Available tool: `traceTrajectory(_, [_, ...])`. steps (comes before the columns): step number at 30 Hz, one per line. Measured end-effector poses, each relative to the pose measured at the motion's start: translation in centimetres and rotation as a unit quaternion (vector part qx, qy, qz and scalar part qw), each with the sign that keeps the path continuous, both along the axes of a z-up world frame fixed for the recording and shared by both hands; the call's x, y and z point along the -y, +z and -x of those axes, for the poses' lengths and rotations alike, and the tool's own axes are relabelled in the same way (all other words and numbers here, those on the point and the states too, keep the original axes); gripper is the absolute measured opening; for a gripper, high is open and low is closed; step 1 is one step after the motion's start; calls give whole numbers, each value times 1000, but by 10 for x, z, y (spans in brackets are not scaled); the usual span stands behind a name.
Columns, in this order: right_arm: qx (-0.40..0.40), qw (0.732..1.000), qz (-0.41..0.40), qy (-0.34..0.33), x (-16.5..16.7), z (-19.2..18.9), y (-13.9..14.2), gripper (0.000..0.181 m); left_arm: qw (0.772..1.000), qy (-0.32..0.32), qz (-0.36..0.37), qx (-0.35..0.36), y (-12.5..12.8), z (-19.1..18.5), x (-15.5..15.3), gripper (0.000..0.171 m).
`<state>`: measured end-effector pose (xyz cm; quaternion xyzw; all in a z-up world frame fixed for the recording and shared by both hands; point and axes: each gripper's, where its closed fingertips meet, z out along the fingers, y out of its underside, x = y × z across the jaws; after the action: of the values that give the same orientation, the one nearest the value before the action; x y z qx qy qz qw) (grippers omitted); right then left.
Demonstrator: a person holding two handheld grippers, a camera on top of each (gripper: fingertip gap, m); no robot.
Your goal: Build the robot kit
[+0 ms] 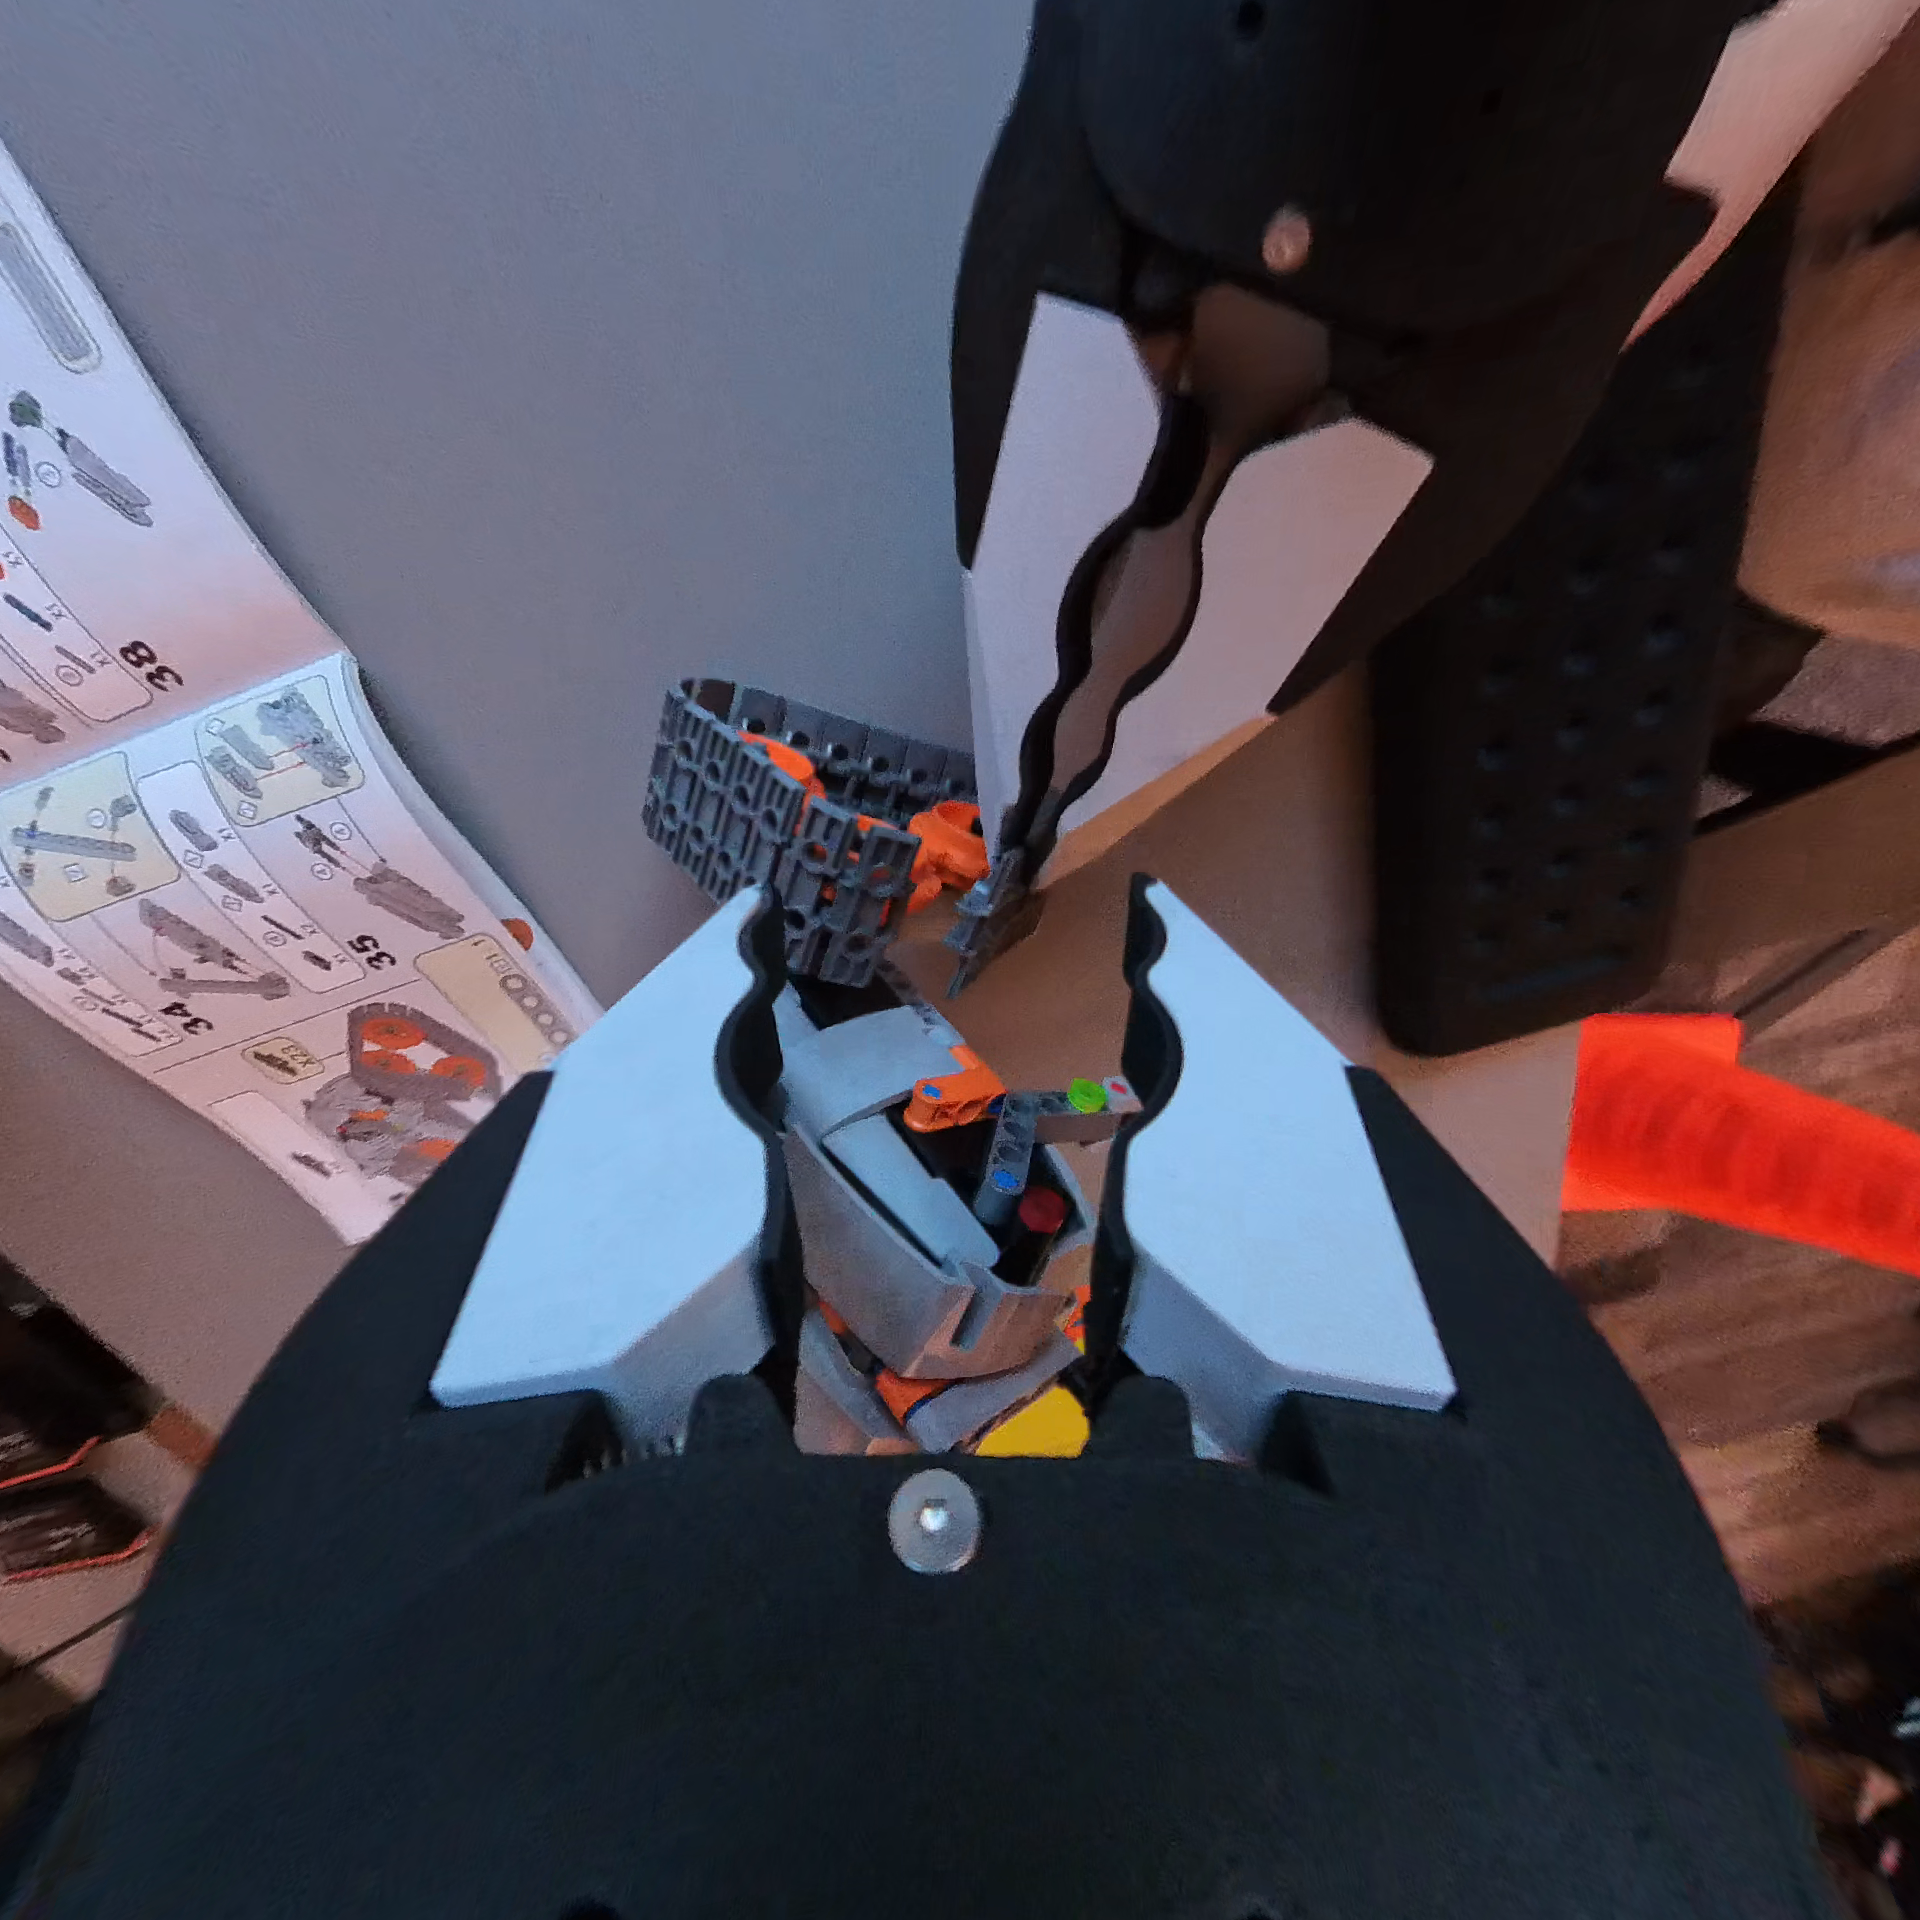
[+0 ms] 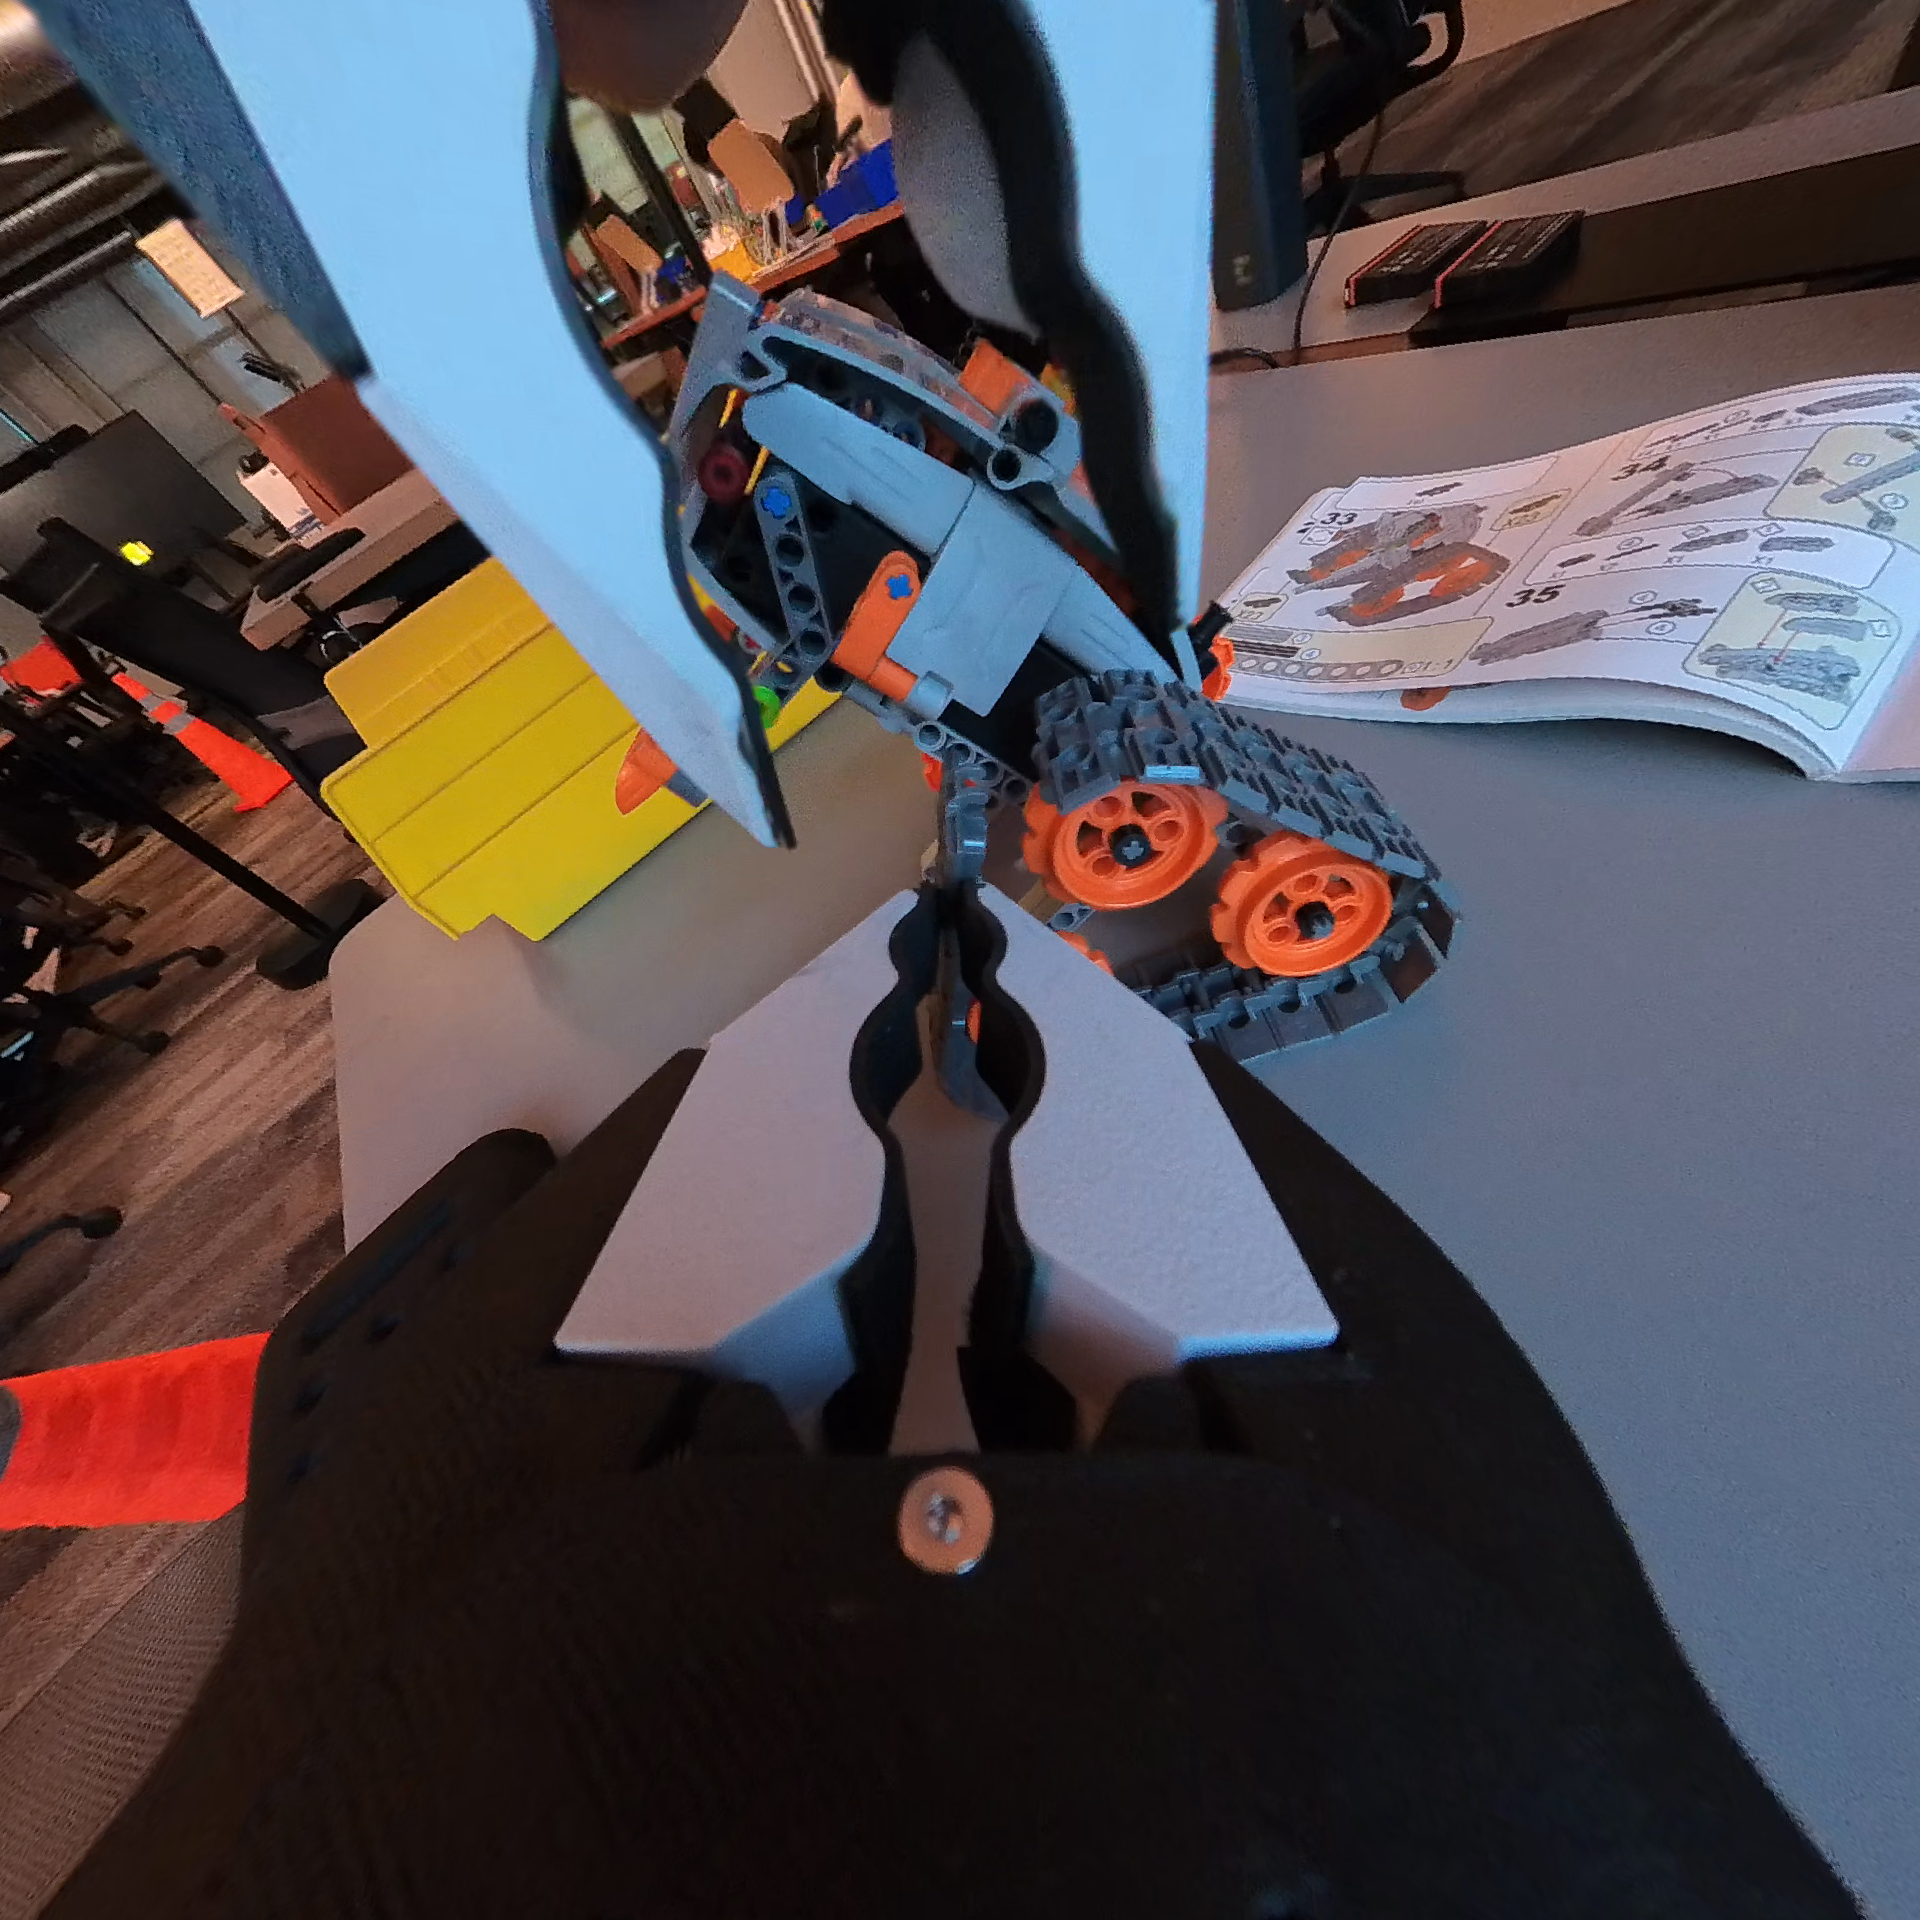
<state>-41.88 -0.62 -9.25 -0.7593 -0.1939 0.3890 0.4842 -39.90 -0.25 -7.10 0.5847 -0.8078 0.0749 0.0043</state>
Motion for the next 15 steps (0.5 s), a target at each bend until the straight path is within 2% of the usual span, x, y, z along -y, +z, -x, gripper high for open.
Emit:
traceTrajectory(4, [-5, 1000, 1, -2, -2, -2, 1, 1, 997, -35, -56, -35, -13, 13, -6, 58])
traceTrajectory(6, [-3, 1000, -1, -3, -3, -2, 1, 1, 995, -50, -81, -29, -18, 12, -10, 54])
traceTrajectory(15, [-8, 1000, 2, -10, -9, -6, 0, 1, 986, -87, -140, -36, -21, 12, -16, 50])
